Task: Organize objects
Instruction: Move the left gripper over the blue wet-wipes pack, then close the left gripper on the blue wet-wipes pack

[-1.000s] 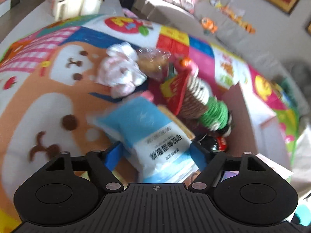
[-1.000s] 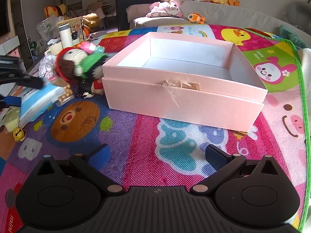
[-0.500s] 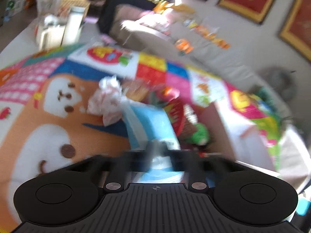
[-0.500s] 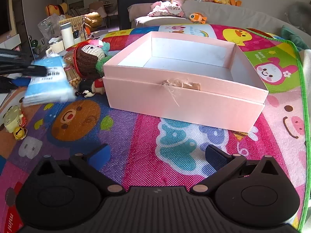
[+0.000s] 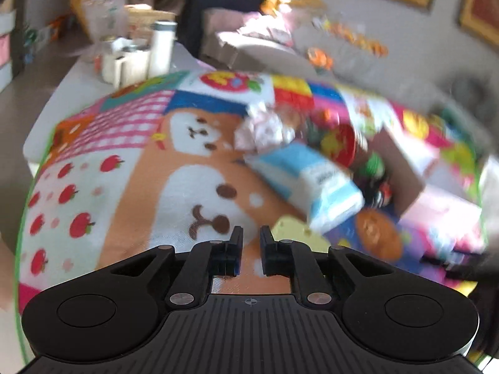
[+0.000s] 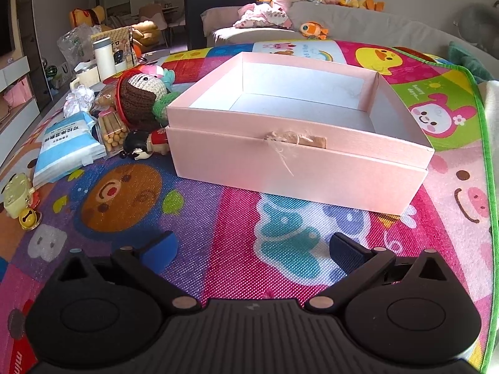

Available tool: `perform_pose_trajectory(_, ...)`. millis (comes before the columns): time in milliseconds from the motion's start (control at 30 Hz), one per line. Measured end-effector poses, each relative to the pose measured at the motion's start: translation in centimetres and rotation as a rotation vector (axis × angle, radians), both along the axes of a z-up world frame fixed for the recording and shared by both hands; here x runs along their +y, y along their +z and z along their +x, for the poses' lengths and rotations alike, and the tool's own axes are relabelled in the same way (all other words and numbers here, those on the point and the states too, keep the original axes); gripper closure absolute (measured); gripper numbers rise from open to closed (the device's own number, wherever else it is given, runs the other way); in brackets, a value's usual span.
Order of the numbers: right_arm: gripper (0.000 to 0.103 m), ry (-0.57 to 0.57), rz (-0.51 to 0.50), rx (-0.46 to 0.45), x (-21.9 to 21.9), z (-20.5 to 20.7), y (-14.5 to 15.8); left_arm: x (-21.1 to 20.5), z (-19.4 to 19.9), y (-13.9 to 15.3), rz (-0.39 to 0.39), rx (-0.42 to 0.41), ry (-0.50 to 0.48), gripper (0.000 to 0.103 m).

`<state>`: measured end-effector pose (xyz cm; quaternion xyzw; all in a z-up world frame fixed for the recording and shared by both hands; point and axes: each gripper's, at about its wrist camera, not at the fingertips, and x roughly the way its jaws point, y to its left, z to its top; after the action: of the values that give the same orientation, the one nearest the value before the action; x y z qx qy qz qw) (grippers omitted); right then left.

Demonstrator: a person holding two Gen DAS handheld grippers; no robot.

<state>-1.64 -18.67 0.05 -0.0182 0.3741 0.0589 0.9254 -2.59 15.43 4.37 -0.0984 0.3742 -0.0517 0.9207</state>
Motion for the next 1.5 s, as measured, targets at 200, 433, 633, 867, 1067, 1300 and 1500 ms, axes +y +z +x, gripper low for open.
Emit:
perform_pose_trajectory(200, 0.0, -0.001, 0.002, -0.002, -0.1, -0.1, 0.0, -4.3, -0.2, -1.9, 0.069, 0.056, -0.213, 0.059)
perform_pose_trajectory(433, 0.0, 0.001, 0.007, -0.002, -0.2, -0.2, 0.0, -8.1, -0.2, -2.1, 0.113, 0.071, -0.305, 0.009)
perform_pose_trajectory(633, 0.0, 0.002, 0.022, -0.005, -0.4, -0.2, 0.1, -6.6, 0.3, 1.8, -0.158, 0.037, -0.166, 0.016)
perform_pose_trajectory(867, 0.0, 0.001, 0.038, -0.01, -0.5, -0.2, 0.1, -5.1, 9.4, 1.6, -0.31, 0.135, 0.182, 0.016)
perform_pose_trajectory(1067, 0.0, 0.0, 0.032, -0.01, -0.5, -0.2, 0.0, -7.3, 14.0, -1.2, -0.147, 0.22, 0.189, 0.019)
perform_pose_trajectory(1300, 0.0, 0.0, 0.011, -0.007, -0.2, -0.2, 0.0, -3.6, 8.8, 0.7, -0.12, 0.059, 0.032, 0.04)
perform_pose_trajectory(1500, 0.0, 0.057, 0.013, -0.029, 1.0, -0.6, 0.4, 1.9, 0.0, 2.9, -0.125, -0.087, 0.012, 0.04)
